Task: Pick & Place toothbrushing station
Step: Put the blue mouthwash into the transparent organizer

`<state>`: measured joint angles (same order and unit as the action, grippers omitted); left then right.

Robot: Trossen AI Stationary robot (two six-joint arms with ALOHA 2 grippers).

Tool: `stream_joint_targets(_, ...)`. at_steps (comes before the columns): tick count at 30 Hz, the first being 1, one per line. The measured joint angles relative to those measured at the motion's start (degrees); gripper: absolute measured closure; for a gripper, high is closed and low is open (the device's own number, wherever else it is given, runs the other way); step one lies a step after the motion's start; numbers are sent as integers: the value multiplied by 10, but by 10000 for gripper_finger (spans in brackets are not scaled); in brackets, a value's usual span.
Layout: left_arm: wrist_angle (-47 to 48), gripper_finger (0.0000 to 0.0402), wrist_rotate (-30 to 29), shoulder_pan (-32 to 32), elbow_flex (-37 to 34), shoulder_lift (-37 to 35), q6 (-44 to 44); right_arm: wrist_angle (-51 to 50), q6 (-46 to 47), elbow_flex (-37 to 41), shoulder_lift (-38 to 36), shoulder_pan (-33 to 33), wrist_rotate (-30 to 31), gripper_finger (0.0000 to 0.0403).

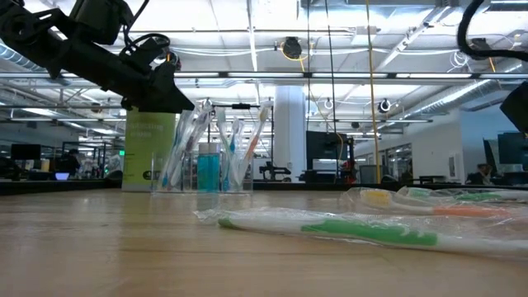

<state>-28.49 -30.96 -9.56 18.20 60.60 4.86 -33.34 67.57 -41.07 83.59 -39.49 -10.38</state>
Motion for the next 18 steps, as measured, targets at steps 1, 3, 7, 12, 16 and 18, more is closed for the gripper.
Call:
stream_joint_targets(1,0,160,0,0,0,0,0,-1,-6,0,0,-1,6,212)
stream_joint_targets(3,0,160,0,0,0,0,1,-3,-10,1,0,-1,13,232)
stream_joint_targets(7,-1,160,0,0,0,0,1,-7,-7,2,0,0,17,289)
stream_joint_targets(12,-1,160,0,0,0,0,1,-3,7,2,-2,5,18,319)
stream_joint_targets(16,-15,160,0,0,0,0,1,23,8,4,-19,21,30,319)
stream_joint_targets(18,-32,160,0,0,0,0,1,73,-7,5,-30,34,80,319)
